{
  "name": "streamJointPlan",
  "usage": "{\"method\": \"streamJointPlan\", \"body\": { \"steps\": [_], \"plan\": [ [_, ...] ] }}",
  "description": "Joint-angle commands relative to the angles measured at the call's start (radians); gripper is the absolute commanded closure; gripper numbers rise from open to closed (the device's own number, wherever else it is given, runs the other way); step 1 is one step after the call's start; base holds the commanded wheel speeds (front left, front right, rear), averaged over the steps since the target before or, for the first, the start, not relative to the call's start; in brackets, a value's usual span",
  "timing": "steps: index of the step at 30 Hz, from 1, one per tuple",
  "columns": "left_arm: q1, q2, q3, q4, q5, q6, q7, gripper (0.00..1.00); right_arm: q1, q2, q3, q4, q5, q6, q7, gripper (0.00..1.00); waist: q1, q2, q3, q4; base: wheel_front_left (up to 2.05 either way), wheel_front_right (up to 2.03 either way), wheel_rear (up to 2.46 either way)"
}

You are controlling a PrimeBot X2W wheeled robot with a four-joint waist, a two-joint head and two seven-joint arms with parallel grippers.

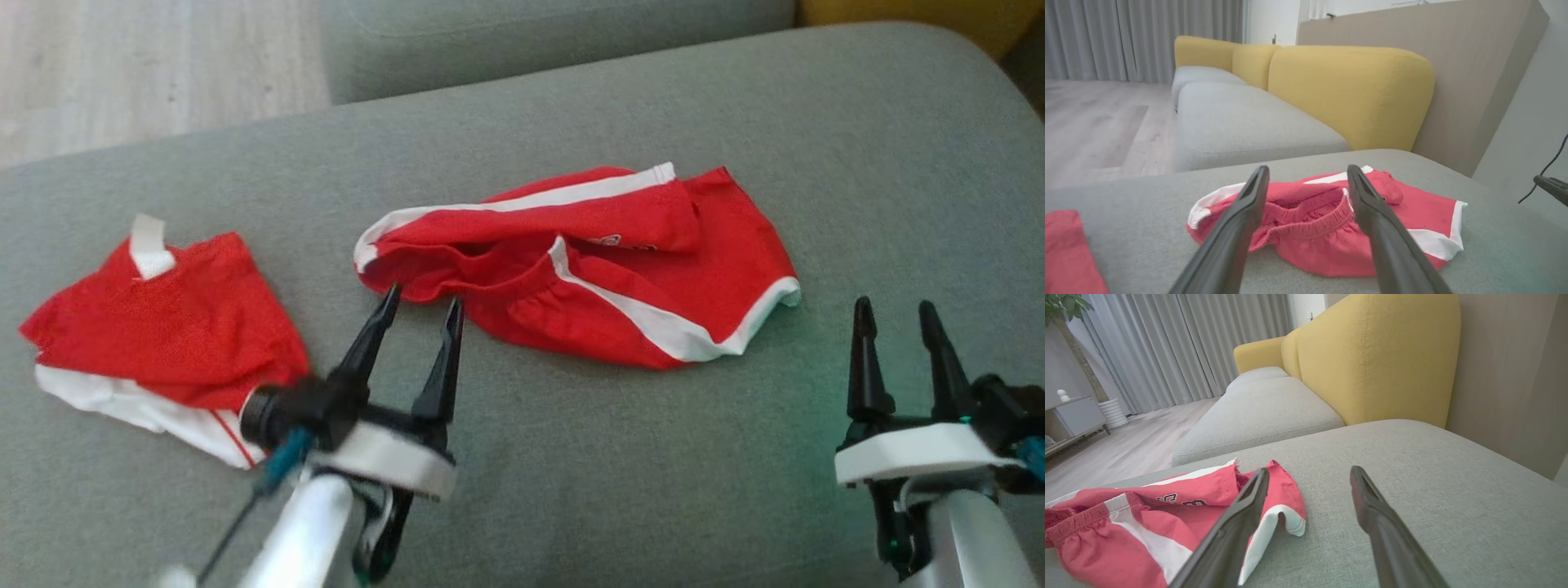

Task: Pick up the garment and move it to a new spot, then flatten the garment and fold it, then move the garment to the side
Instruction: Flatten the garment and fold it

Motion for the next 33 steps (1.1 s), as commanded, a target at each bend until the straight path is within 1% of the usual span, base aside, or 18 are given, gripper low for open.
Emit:
{"method": "streamJointPlan", "body": {
  "steps": [1,3,5,8,11,13,15,18,20,23,28,33],
  "plan": [
    [-0.080,0.011,0.023,-0.026,-0.023,-0.011,0.032,0.00,-0.040,-0.005,0.024,-0.036,0.005,-0.001,-0.010,0.00,0.0000,0.0000,0.018,-0.018,0.00,0.00,0.00],
    [-0.143,0.032,-0.004,-0.018,-0.044,-0.030,0.128,0.00,-0.049,-0.005,0.017,-0.047,0.014,-0.001,-0.011,0.00,0.0000,0.0000,0.033,-0.027,0.00,0.00,0.00],
    [-0.217,0.047,-0.035,-0.008,-0.095,-0.042,0.252,0.00,-0.058,-0.005,0.019,-0.055,0.022,-0.001,-0.011,0.00,0.0000,0.0000,0.049,-0.035,0.00,0.00,0.00],
    [-0.337,0.079,-0.095,0.007,-0.178,-0.048,0.452,0.00,-0.073,-0.005,0.032,-0.056,0.033,-0.001,-0.011,0.00,0.0000,0.0000,0.066,-0.051,0.00,0.00,0.00],
    [-0.439,0.118,-0.175,0.008,-0.296,-0.049,0.634,0.00,-0.091,-0.005,0.054,-0.052,0.051,-0.001,-0.011,0.00,0.0000,0.0000,0.077,-0.074,0.00,0.00,0.00],
    [-0.495,0.162,-0.233,0.008,-0.345,-0.049,0.730,0.00,-0.102,-0.005,0.071,-0.050,0.065,-0.001,-0.011,0.00,0.0000,0.0000,0.083,-0.092,0.00,0.00,0.00],
    [-0.535,0.195,-0.266,0.016,-0.390,-0.049,0.792,0.00,-0.110,-0.005,0.084,-0.050,0.077,-0.001,-0.011,0.00,0.0000,0.0000,0.090,-0.109,0.00,0.00,0.00],
    [-0.574,0.235,-0.310,0.032,-0.438,-0.049,0.850,0.00,-0.121,-0.005,0.102,-0.052,0.092,-0.001,-0.011,0.00,0.0000,0.0000,0.103,-0.136,0.00,0.00,0.00],
    [-0.591,0.252,-0.327,0.047,-0.466,-0.049,0.875,0.00,-0.127,-0.005,0.108,-0.053,0.102,-0.001,-0.011,0.00,0.0000,0.0000,0.112,-0.151,0.00,0.00,0.00],
    [-0.616,0.274,-0.351,0.069,-0.481,-0.049,0.890,0.00,-0.132,-0.005,0.117,-0.059,0.115,-0.001,-0.011,0.00,0.0000,0.0000,0.129,-0.169,0.00,0.00,0.00],
    [-0.645,0.295,-0.377,0.107,-0.496,-0.049,0.889,0.00,-0.138,-0.005,0.132,-0.067,0.132,-0.001,-0.011,0.00,0.0000,0.0000,0.157,-0.191,0.00,0.00,0.00],
    [-0.662,0.296,-0.390,0.132,-0.515,-0.049,0.884,0.00,-0.142,-0.005,0.139,-0.070,0.140,-0.001,-0.011,0.00,0.0000,0.0000,0.168,-0.200,0.00,0.00,0.00]
  ]
}}
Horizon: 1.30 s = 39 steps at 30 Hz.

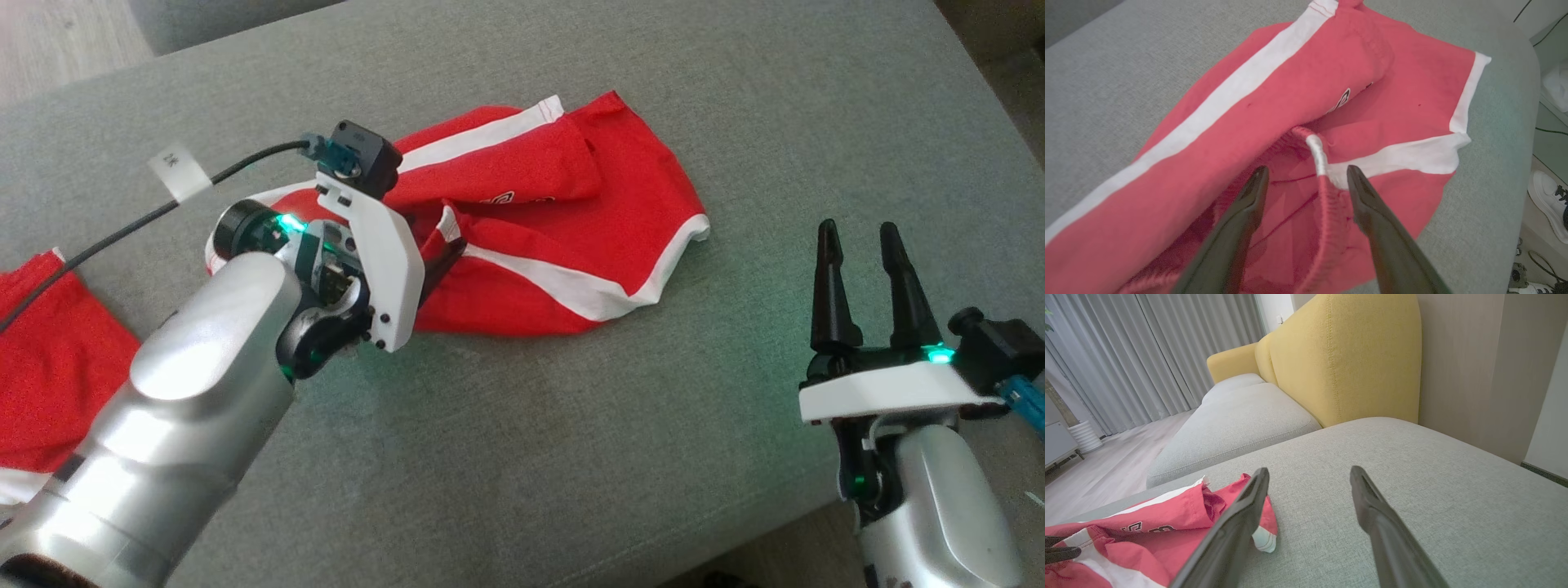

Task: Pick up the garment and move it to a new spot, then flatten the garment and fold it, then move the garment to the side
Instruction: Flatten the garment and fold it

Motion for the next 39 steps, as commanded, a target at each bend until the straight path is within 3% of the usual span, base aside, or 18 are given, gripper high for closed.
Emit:
{"method": "streamJointPlan", "body": {
  "steps": [1,9,10,11,12,22,29,33,39],
  "plan": [
    [-0.065,0.029,0.029,-0.022,-0.005,0.002,-0.005,0.00,-0.026,-0.005,0.024,-0.034,0.007,-0.001,-0.011,0.00,-0.0001,0.0000,0.003,-0.004,0.00,0.00,0.00],
    [-0.071,0.027,-0.004,0.005,-0.032,0.002,-0.015,0.00,-0.029,-0.005,0.035,-0.032,0.009,-0.001,-0.011,0.00,-0.0001,0.0000,0.004,-0.019,0.00,0.00,0.00],
    [-0.071,0.026,-0.012,0.004,-0.039,0.002,-0.011,0.09,-0.029,-0.005,0.034,-0.032,0.007,-0.001,-0.011,0.00,-0.0001,0.0000,0.004,-0.018,0.00,0.00,0.00],
    [-0.071,0.025,-0.016,0.003,-0.048,0.002,-0.009,0.85,-0.028,-0.005,0.033,-0.033,0.003,-0.001,-0.011,0.00,-0.0001,0.0000,0.004,-0.017,0.00,0.00,0.00],
    [-0.072,0.024,-0.019,0.000,-0.057,0.002,-0.009,1.00,-0.028,-0.005,0.031,-0.034,0.000,-0.001,-0.011,0.00,-0.0001,0.0000,0.004,-0.015,0.00,0.00,0.00],
    [-0.061,0.041,-0.027,-0.061,-0.120,0.002,-0.074,1.00,-0.015,-0.005,0.013,-0.014,-0.037,-0.001,-0.011,0.00,-0.0001,0.0000,-0.025,0.047,0.00,0.00,0.00],
    [0.009,0.072,-0.029,-0.165,-0.134,0.004,-0.158,1.00,-0.020,-0.005,-0.019,0.134,-0.129,-0.001,-0.011,0.00,-0.0001,0.0000,-0.082,0.138,0.00,0.00,0.00],
    [0.050,0.082,-0.009,-0.221,-0.102,0.023,-0.261,1.00,-0.038,-0.005,-0.048,0.203,-0.165,-0.001,0.000,0.00,-0.0001,0.0000,-0.102,0.178,0.00,0.00,0.00],
    [0.099,0.096,-0.004,-0.271,-0.067,0.043,-0.346,1.00,-0.070,-0.005,-0.056,0.278,-0.174,-0.001,0.028,0.00,-0.0001,0.0000,-0.117,0.220,0.00,0.00,0.00]
  ]
}}
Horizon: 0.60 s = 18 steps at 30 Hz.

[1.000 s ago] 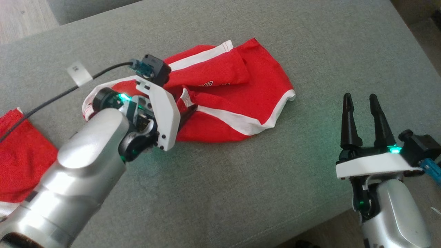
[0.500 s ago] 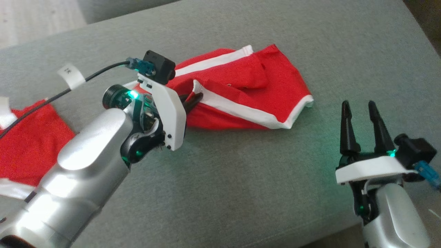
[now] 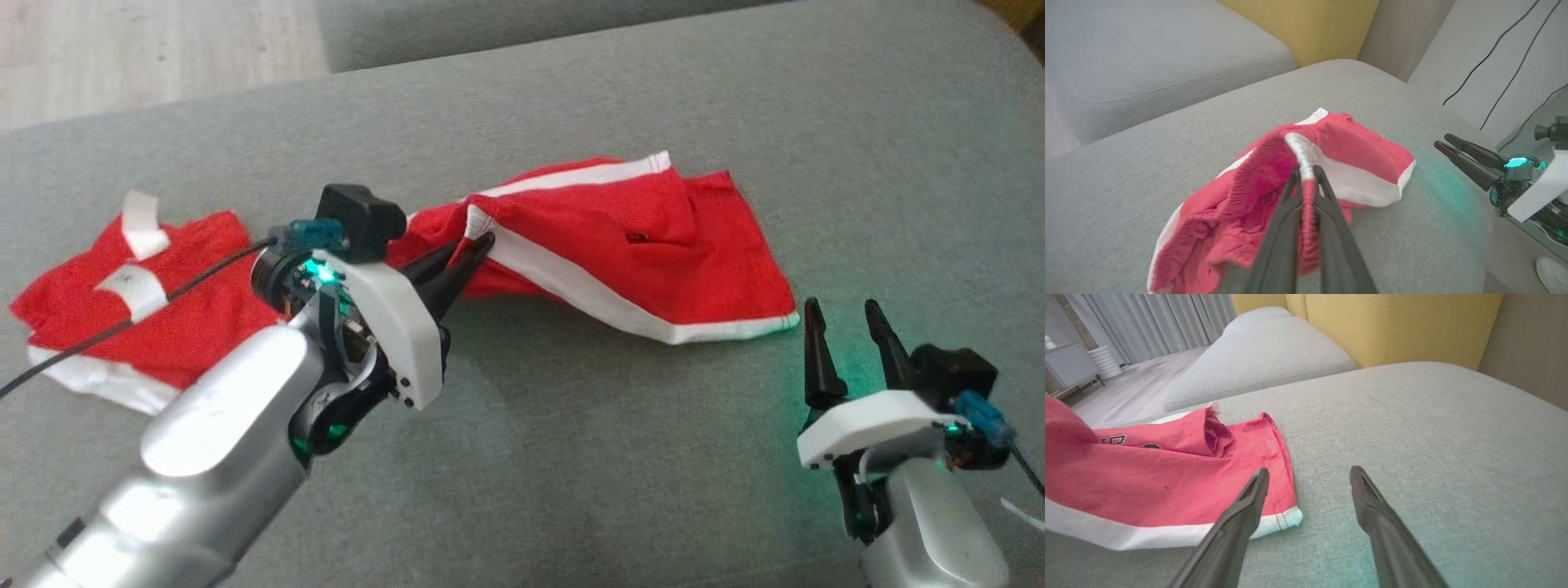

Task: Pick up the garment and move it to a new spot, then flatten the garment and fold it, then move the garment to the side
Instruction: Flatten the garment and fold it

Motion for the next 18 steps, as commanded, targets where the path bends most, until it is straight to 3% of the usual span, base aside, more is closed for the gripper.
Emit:
{"method": "streamJointPlan", "body": {
  "steps": [1,18],
  "plan": [
    [-0.030,0.033,0.051,-0.040,0.010,0.007,-0.017,1.00,-0.040,-0.005,0.021,-0.008,-0.006,-0.001,0.009,0.00,0.0001,0.0000,-0.007,0.016,0.00,0.00,0.00],
    [-0.005,0.027,0.038,-0.069,0.019,0.021,-0.046,1.00,-0.104,-0.004,0.078,0.158,-0.074,-0.001,0.081,0.00,0.0001,0.0000,0.003,0.037,0.00,0.00,0.00]
  ]
}}
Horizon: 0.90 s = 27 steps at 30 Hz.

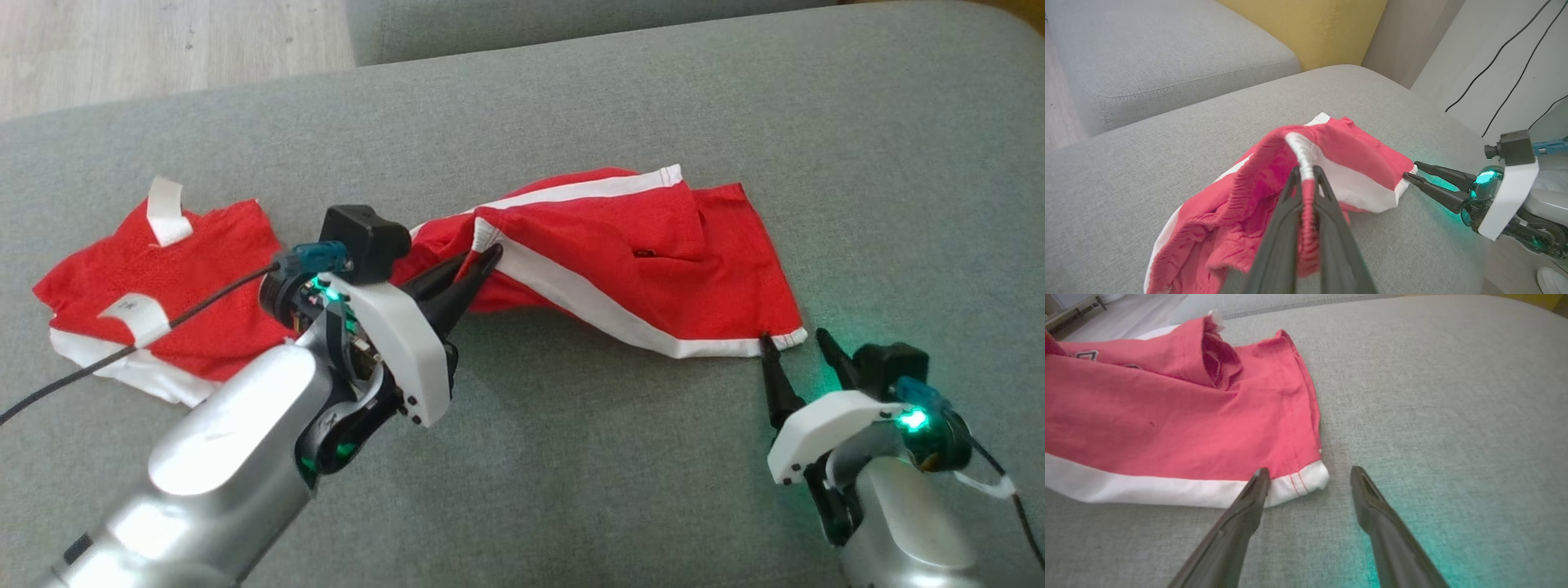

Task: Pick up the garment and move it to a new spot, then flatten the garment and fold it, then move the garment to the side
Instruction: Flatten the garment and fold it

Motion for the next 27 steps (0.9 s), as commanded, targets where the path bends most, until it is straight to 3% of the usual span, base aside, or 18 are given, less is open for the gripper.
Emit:
{"method": "streamJointPlan", "body": {
  "steps": [1,5,6,7,14,19,27],
  "plan": [
    [-0.043,0.025,0.042,-0.034,0.010,0.007,-0.007,1.00,-0.040,-0.004,0.032,-0.012,-0.011,-0.001,0.003,0.00,0.0000,0.0000,0.003,0.000,0.00,0.00,0.00],
    [-0.050,0.026,0.041,-0.034,0.010,0.006,-0.004,1.00,-0.055,-0.004,0.044,0.012,-0.011,-0.001,0.003,0.00,0.0000,0.0000,0.009,0.002,0.00,0.00,0.00],
    [-0.051,0.026,0.041,-0.033,0.010,0.006,-0.003,1.00,-0.059,-0.004,0.048,0.019,-0.010,-0.001,0.004,0.59,0.0000,0.0000,0.010,0.003,0.00,0.00,0.00],
    [-0.052,0.026,0.040,-0.032,0.009,0.006,-0.003,1.00,-0.063,-0.004,0.050,0.025,-0.010,-0.001,0.005,1.00,0.0000,0.0000,0.010,0.004,0.00,0.00,0.00],
    [-0.050,0.040,0.048,-0.022,0.005,0.008,-0.009,1.00,-0.079,-0.004,0.057,0.022,0.010,-0.001,-0.026,1.00,0.0000,0.0000,-0.007,-0.002,0.00,0.00,0.00],
    [-0.072,0.057,0.064,-0.022,0.003,0.008,-0.009,1.00,-0.108,-0.004,0.064,-0.053,0.065,-0.001,-0.025,1.00,0.0000,0.0000,-0.039,-0.014,0.00,0.00,0.00],
    [-0.199,0.079,0.127,0.007,-0.022,-0.004,0.014,1.00,-0.254,-0.006,0.058,-0.271,0.104,-0.001,0.120,1.00,0.0000,0.0000,-0.111,-0.047,0.00,0.00,0.00]
  ]
}}
